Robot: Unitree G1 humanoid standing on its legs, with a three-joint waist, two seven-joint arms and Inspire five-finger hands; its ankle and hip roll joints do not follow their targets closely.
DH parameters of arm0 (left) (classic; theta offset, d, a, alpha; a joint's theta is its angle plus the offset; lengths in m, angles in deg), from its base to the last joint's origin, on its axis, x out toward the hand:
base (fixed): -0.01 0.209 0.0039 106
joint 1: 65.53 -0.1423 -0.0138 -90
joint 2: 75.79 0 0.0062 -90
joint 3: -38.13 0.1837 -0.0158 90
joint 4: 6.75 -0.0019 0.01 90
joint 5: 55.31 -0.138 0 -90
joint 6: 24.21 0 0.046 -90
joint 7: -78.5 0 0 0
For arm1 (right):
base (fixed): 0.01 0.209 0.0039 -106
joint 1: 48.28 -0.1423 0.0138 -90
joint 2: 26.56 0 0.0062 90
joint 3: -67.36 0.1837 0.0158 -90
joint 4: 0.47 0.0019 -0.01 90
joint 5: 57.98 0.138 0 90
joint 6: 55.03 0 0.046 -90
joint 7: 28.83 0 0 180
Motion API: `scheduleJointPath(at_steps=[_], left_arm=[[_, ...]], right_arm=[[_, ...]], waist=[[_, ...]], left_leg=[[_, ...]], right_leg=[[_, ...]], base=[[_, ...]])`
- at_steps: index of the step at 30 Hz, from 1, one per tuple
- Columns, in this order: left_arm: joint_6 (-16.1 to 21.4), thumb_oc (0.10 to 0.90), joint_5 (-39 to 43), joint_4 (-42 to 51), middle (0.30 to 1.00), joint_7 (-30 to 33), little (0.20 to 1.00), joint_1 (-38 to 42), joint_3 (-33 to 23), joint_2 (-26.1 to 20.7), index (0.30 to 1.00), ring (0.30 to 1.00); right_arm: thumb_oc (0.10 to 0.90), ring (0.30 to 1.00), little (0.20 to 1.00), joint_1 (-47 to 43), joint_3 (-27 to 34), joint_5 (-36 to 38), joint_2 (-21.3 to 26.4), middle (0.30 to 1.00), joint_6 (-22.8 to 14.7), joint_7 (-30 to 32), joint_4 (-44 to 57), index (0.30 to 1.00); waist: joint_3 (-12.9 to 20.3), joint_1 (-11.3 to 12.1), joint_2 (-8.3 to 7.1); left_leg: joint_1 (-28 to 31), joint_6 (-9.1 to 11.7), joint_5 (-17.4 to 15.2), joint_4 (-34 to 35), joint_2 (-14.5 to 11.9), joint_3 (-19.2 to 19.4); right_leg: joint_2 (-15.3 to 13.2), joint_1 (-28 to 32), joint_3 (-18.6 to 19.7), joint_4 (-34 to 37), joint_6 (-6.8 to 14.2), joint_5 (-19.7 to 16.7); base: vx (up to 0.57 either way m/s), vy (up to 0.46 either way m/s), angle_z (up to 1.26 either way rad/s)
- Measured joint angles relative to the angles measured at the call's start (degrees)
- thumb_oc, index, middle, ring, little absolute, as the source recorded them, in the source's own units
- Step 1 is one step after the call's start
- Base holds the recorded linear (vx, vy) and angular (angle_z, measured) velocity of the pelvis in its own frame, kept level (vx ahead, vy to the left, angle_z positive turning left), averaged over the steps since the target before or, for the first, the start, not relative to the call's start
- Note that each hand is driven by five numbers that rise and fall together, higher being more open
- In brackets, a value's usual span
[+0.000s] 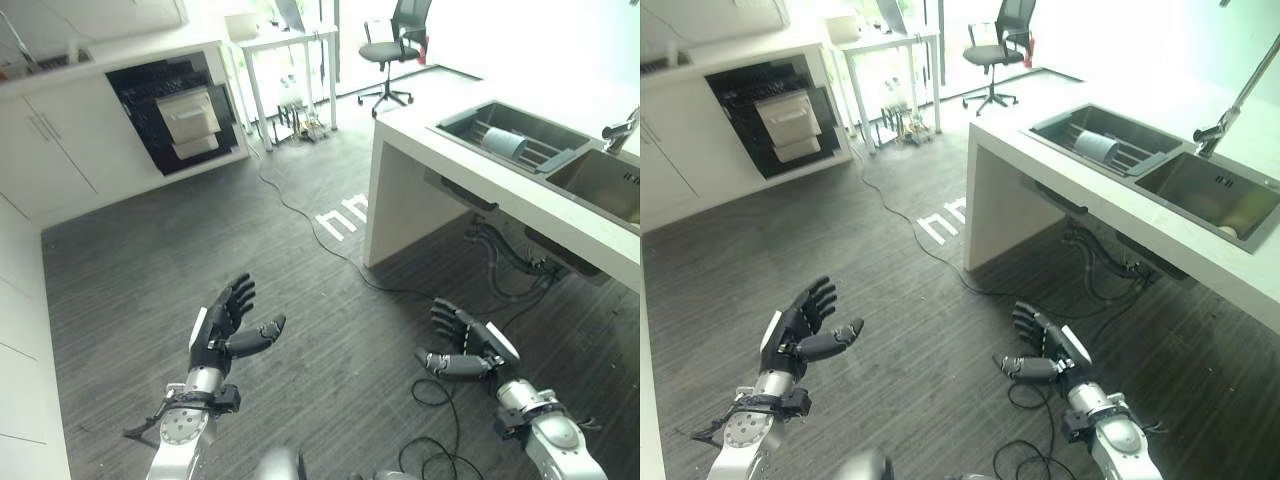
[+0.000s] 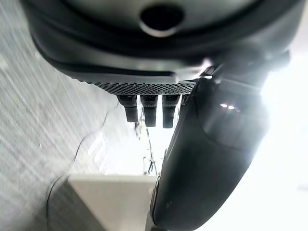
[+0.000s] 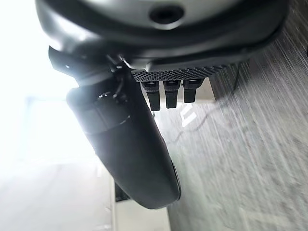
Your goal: Place the dishes in the dishwasher.
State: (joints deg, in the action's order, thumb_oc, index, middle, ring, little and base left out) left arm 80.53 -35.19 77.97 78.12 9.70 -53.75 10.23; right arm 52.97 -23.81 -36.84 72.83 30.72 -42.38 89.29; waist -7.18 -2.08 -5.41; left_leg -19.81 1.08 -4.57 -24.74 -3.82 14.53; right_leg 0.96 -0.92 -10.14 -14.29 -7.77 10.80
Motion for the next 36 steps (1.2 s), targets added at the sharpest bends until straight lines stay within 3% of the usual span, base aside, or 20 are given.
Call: scheduleJointPath(at_steps=[1,3,5,8,11,12,14,17,19,21,22,23,24,25,26,27,30,33,34,36], left_arm=[[0.39,0.8,0.0,-0.09,0.9,-0.13,0.9,-0.6,-0.27,-0.02,0.9,0.9],[1.82,0.8,-0.02,0.79,0.9,-0.38,0.9,-0.67,-1.02,0.26,0.9,0.9],[2.06,0.8,0.0,1.23,0.9,-0.59,0.9,-0.79,-2.66,0.72,0.9,0.9],[3.23,0.8,-0.04,0.9,0.9,-1.55,0.9,-1.65,-4.36,0.76,0.9,0.9],[4.63,0.8,-0.25,0.94,0.9,-1.57,0.9,-1.18,-4.95,0.52,0.9,0.9],[5.07,0.8,-0.26,1.33,0.9,-1.6,0.9,-0.59,-5.02,0.34,0.9,0.9],[5.48,0.8,-0.29,3.0,0.9,-2.0,0.9,3.07,-5.59,-0.06,0.9,0.9],[6.85,0.8,-0.69,6.33,0.9,-2.92,0.9,3.44,-5.59,-1.79,0.9,0.9],[7.76,0.8,-1.38,7.17,0.9,-2.84,0.9,4.26,-5.6,-2.05,0.9,0.9],[8.19,0.8,-3.21,8.59,0.9,-2.29,0.9,3.97,-6.83,-2.16,0.9,0.9],[8.25,0.8,-3.96,8.95,0.9,-1.68,0.9,3.97,-7.17,-2.35,0.9,0.9],[8.38,0.8,-5.0,9.01,0.9,-0.6,0.9,3.51,-7.53,-2.47,0.9,0.9],[9.92,0.8,-4.97,9.72,0.9,0.09,0.9,2.84,-7.67,-5.77,0.9,0.9],[10.92,0.8,-5.03,10.32,0.9,0.02,0.9,2.06,-7.74,-8.99,0.9,0.9],[11.16,0.8,-4.95,10.6,0.9,0.09,0.9,0.87,-9.56,-9.74,0.9,0.9],[11.16,0.8,-4.74,10.17,0.9,0.95,0.9,0.48,-10.72,-8.61,0.9,0.9],[10.97,0.8,-5.78,10.28,0.9,1.06,0.9,0.09,-9.94,-6.31,0.9,0.9],[10.96,0.8,-7.07,12.22,0.9,0.68,0.9,0.23,-8.01,-5.59,0.9,0.9],[10.93,0.8,-6.94,14.61,0.9,0.93,0.9,0.64,-7.35,-5.32,0.9,0.9],[10.76,0.8,-6.85,16.78,0.9,0.9,0.9,0.77,-6.22,-5.47,0.9,0.9]], right_arm=[[0.8,0.9,0.9,0.0,0.38,0.52,0.07,0.9,-0.43,0.03,0.89,0.9],[0.8,0.9,0.9,0.16,1.34,1.62,0.83,0.9,-0.26,-0.25,3.49,0.9],[0.8,0.9,0.9,0.14,1.42,1.64,0.94,0.9,0.53,-1.41,4.39,0.9],[0.8,0.9,0.9,0.15,1.74,2.0,1.58,0.9,1.06,-2.67,4.42,0.9],[0.8,0.9,0.9,1.16,3.97,4.12,3.56,0.9,1.51,-3.03,6.64,0.9],[0.8,0.9,0.9,2.62,5.15,4.92,3.98,0.9,1.57,-3.04,8.89,0.9],[0.8,0.9,0.9,4.12,6.2,6.15,3.12,0.9,1.74,-2.92,13.54,0.9],[0.8,0.9,0.9,5.45,6.12,6.17,-0.57,0.9,1.66,-2.82,16.27,0.9],[0.8,0.9,0.9,5.45,5.92,6.19,-2.43,0.9,1.62,-2.61,16.49,0.9],[0.8,0.9,0.9,4.13,3.86,6.18,-2.85,0.9,1.59,-2.16,16.46,0.9],[0.8,0.9,0.9,3.1,2.71,6.19,-2.82,0.9,1.51,-2.32,16.57,0.9],[0.8,0.9,0.9,2.12,0.61,6.19,-2.78,0.9,1.49,-2.3,16.11,0.9],[0.8,0.9,0.9,1.54,-0.84,6.67,-3.69,0.9,1.17,-2.85,15.71,0.9],[0.8,0.9,0.9,1.26,-0.53,7.33,-3.29,0.9,0.43,-3.47,16.02,0.9],[0.8,0.9,0.9,0.57,-0.7,8.36,-2.8,0.9,-0.08,-3.29,15.85,0.9],[0.8,0.9,0.9,1.15,-0.6,8.38,-2.29,0.9,-0.16,-3.07,16.41,0.9],[0.8,0.9,0.9,2.54,0.4,8.48,-2.58,0.9,-0.39,-2.1,16.82,0.9],[0.8,0.9,0.9,4.04,0.73,8.47,-2.38,0.9,-0.46,-2.18,17.11,0.9],[0.8,0.9,0.9,3.9,0.82,8.33,-0.38,0.9,-0.5,-1.26,18.24,0.9],[0.8,0.9,0.9,2.94,1.28,8.35,2.33,0.9,-0.56,-0.02,18.72,0.9]], waist=[[-0.31,-0.84,1.64],[-0.81,-1.1,5.18],[-1.29,0.03,5.22],[-2.18,1.12,3.77],[-2.05,0.93,4.36],[-1.47,0.51,5.35],[-1.3,0.66,4.63],[-0.28,0.23,3.15],[-0.24,1.01,3.18],[-0.5,1.0,3.66],[-0.8,0.91,4.23],[-1.65,2.52,4.47],[-2.74,3.11,0.2],[-2.75,4.29,0.97],[-2.29,5.37,0.65],[-2.33,4.98,-0.12],[-3.04,2.36,0.92],[-3.53,0.16,2.32],[-3.07,-0.84,2.07],[-1.47,-1.63,4.49]], left_leg=[[1.29,0.27,0.51,7.95,-0.05,-0.54],[-1.32,0.55,0.57,9.88,-0.24,-6.84],[-4.62,1.3,1.07,9.48,0.25,-12.1],[-8.08,1.88,1.72,6.87,0.36,-13.49],[-0.16,-1.76,1.24,7.84,1.19,-6.86],[2.2,-3.33,2.67,9.73,2.24,-8.25],[4.41,-5.93,4.35,9.71,4.77,-7.23],[6.83,-8.72,2.79,10.62,7.72,-7.51],[7.76,-8.81,3.3,9.66,8.22,-7.09],[9.0,-8.61,2.61,10.64,7.98,-5.74],[10.69,-8.06,2.56,12.85,7.47,-4.22],[11.93,2.25,2.49,12.97,5.67,-0.64],[7.23,-0.67,-2.2,-0.67,6.71,-5.65],[5.28,-3.65,-7.74,-11.66,0.46,-9.65],[7.8,0.49,-14.41,-10.13,-2.74,-8.49],[7.85,-1.53,-16.0,-10.44,-2.89,-5.47],[9.61,-2.25,-16.25,-7.58,-2.29,-3.37],[15.18,-1.59,-16.56,-3.81,-1.94,-3.76],[20.24,1.66,-15.55,0.85,-2.59,-4.07],[25.23,5.06,-12.93,7.57,-4.52,-4.25]], right_leg=[[1.48,2.07,1.13,0.32,0.01,0.09],[4.83,1.46,2.96,0.09,0.35,0.18],[6.65,1.75,7.11,0.44,0.41,0.26],[6.89,4.71,10.81,1.8,1.63,0.94],[4.34,11.54,10.14,3.69,5.53,3.38],[4.18,12.12,9.66,2.98,6.79,4.26],[1.03,11.79,6.64,-1.51,8.28,4.79],[-2.53,8.6,3.99,-9.49,10.97,4.19],[-4.26,5.42,4.05,-19.17,14.23,2.83],[-6.24,-1.34,3.07,-29.48,14.48,2.29],[-7.43,-4.98,0.49,-30.78,14.12,2.56],[-8.53,-6.97,-3.9,-24.1,10.66,2.17],[-13.47,-9.95,-5.51,-15.76,10.93,-3.61],[-15.12,-12.66,-6.23,-11.72,16.23,-4.95],[-18.08,-16.83,-8.4,-8.63,18.8,-5.39],[-20.15,-20.87,-11.01,-8.33,17.38,-6.17],[-21.04,-26.11,-12.04,-7.13,18.83,-9.84],[-19.25,-22.33,-10.06,-6.41,18.34,-10.03],[-15.21,-17.25,-9.4,-5.7,15.39,-11.34],[-12.81,-15.73,-9.95,-7.74,10.62,-10.06]], base=[[0.28,0.194,-0.69],[0.28,0.161,-0.73],[0.3,0.183,-0.88],[0.28,0.277,-0.72],[0.32,0.284,-0.59],[0.48,0.391,-0.35],[0.33,0.251,-0.17],[0.24,0.205,-0.03],[0.11,0.14,-0.1],[0.17,0.075,-0.41],[0.29,-0.07,-0.87],[0.25,-0.145,-1.16],[0.31,-0.208,-1.41],[0.19,-0.168,-1.71],[0.29,-0.172,-1.64],[0.38,-0.194,-1.26],[0.39,-0.222,-0.43],[0.45,-0.335,0.0],[0.43,-0.359,0.24],[0.35,-0.349,0.15]])
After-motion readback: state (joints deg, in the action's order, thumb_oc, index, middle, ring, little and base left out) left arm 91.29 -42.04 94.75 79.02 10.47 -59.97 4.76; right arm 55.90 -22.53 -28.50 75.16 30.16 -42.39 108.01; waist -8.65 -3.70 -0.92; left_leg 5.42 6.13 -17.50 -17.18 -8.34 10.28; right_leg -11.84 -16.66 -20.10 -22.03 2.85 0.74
